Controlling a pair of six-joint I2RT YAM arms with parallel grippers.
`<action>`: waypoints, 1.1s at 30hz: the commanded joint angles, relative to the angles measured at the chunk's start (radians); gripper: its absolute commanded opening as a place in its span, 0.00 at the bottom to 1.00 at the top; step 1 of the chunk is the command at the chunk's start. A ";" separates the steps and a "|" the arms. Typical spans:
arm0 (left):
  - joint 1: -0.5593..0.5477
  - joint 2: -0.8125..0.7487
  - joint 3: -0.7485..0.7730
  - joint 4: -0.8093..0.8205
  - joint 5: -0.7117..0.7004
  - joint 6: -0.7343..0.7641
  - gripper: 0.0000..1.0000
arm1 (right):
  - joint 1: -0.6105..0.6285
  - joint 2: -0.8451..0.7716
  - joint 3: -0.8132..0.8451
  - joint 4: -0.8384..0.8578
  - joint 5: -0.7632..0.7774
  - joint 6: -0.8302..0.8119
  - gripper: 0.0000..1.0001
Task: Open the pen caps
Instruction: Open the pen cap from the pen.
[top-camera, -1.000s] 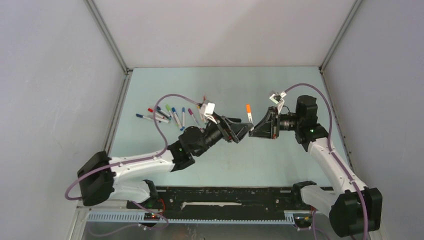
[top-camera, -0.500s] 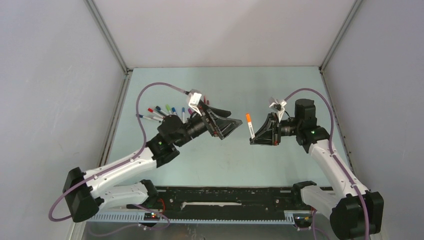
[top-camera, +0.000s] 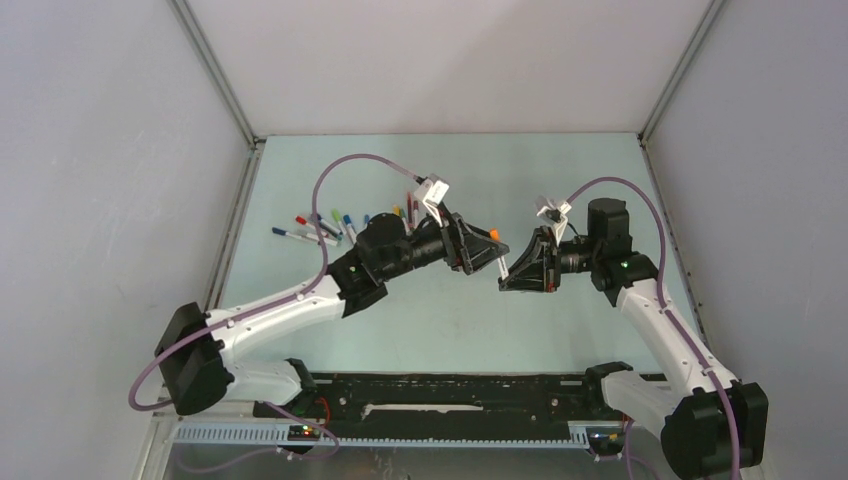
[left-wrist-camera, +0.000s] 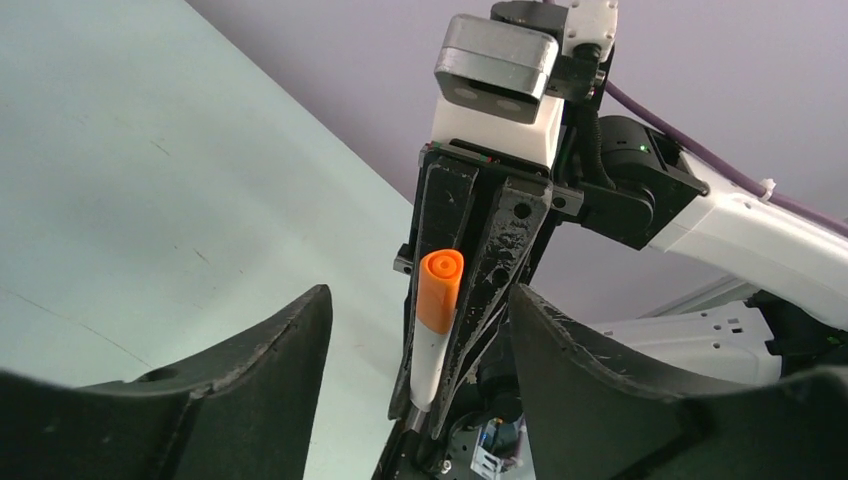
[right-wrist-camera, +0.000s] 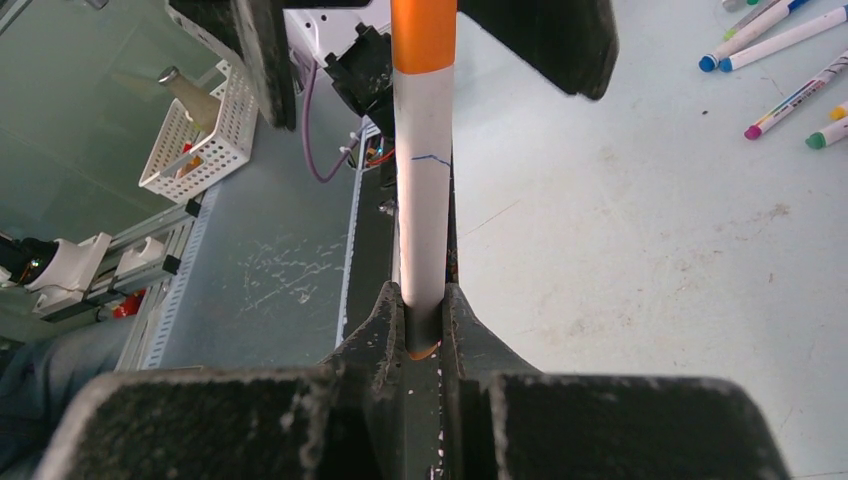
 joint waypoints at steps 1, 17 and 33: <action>-0.015 0.023 0.078 -0.001 0.029 0.030 0.65 | 0.007 0.003 0.007 0.022 -0.023 -0.002 0.00; -0.039 0.046 0.015 0.132 -0.021 -0.023 0.00 | -0.012 0.005 -0.001 0.129 -0.050 0.141 0.36; -0.072 0.116 0.012 0.229 -0.035 -0.057 0.00 | -0.046 -0.003 -0.028 0.430 -0.091 0.448 0.45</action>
